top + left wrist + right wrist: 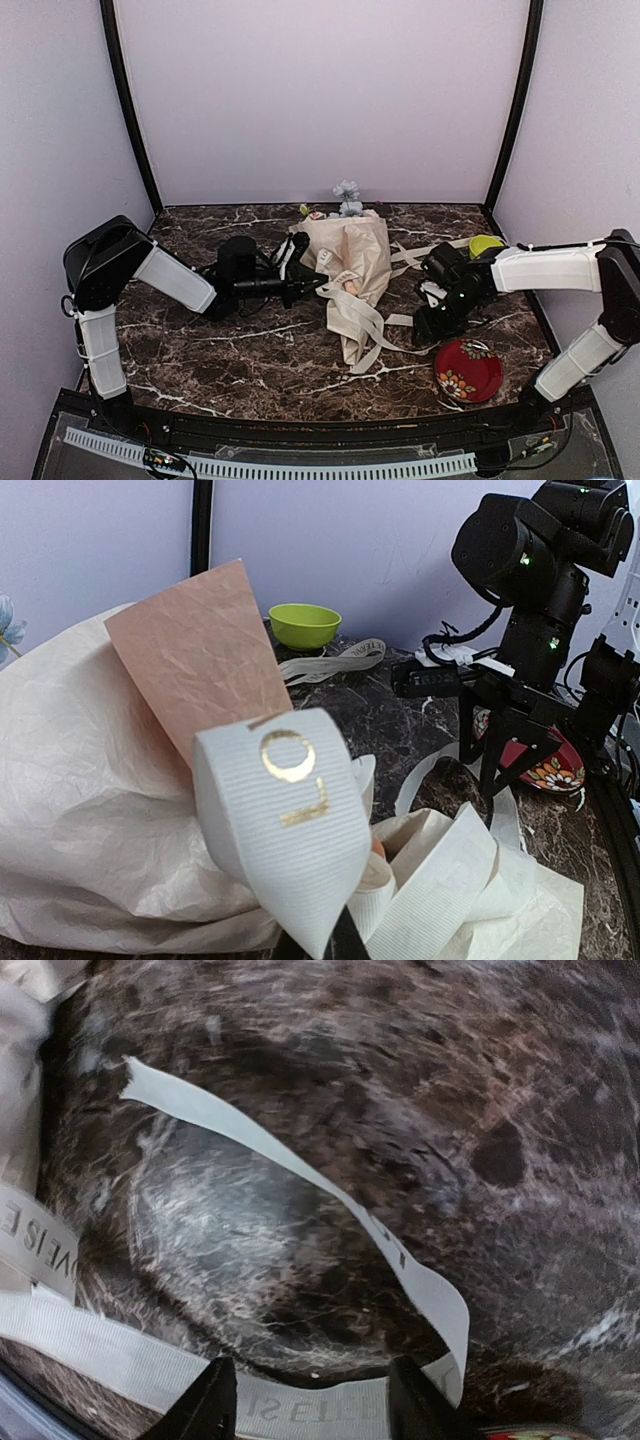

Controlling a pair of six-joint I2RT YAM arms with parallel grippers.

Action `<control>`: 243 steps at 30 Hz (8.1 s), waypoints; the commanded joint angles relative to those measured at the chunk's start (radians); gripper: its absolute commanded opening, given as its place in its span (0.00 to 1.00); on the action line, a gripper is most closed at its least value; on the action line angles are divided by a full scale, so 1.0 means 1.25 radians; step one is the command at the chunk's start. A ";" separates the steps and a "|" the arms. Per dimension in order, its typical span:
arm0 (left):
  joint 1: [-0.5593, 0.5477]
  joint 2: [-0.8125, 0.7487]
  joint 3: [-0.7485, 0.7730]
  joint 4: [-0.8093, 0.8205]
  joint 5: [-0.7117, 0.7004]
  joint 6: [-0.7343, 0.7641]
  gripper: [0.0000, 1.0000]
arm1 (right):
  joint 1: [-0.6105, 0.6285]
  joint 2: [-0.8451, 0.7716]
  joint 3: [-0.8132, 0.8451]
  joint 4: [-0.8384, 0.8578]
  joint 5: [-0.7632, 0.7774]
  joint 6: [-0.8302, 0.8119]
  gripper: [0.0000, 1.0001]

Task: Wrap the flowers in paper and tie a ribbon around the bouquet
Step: Cross the half-tied ribbon over the folded bouquet.

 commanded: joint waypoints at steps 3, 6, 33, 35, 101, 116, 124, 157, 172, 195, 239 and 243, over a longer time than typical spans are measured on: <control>0.004 -0.042 0.019 -0.012 0.011 0.006 0.00 | 0.005 0.038 -0.008 0.019 0.027 0.018 0.36; 0.004 -0.045 0.016 -0.016 0.012 0.009 0.00 | 0.006 0.038 0.015 -0.005 0.045 0.009 0.37; 0.004 -0.046 0.014 -0.019 0.009 0.009 0.00 | -0.070 0.043 0.062 -0.008 -0.017 -0.018 0.00; 0.003 -0.046 0.013 -0.021 0.007 0.010 0.00 | -0.087 0.016 0.132 -0.031 -0.007 -0.042 0.00; 0.004 -0.035 0.000 0.000 -0.002 -0.008 0.00 | 0.014 0.221 0.361 0.152 -0.486 -0.432 0.56; 0.004 -0.037 -0.001 -0.008 -0.001 -0.002 0.00 | 0.012 0.217 0.332 0.126 -0.440 -0.435 0.45; 0.004 -0.043 -0.002 -0.013 -0.003 0.003 0.00 | -0.086 0.136 0.220 0.162 -0.291 -0.342 0.42; 0.004 -0.042 0.005 -0.026 0.005 0.009 0.00 | -0.009 0.206 0.132 0.303 -0.059 -0.400 0.44; 0.004 -0.045 0.005 -0.027 0.007 0.010 0.00 | -0.009 0.108 0.119 0.285 -0.085 -0.417 0.06; 0.005 -0.045 0.007 -0.042 0.010 0.014 0.00 | -0.003 0.265 0.220 0.214 -0.100 -0.493 0.67; 0.005 -0.108 -0.162 0.117 -0.186 -0.096 0.58 | -0.044 0.134 0.241 0.210 -0.334 -0.149 0.00; 0.005 -0.142 -0.210 0.087 -0.231 -0.103 0.75 | -0.044 0.145 0.243 0.201 -0.342 -0.137 0.00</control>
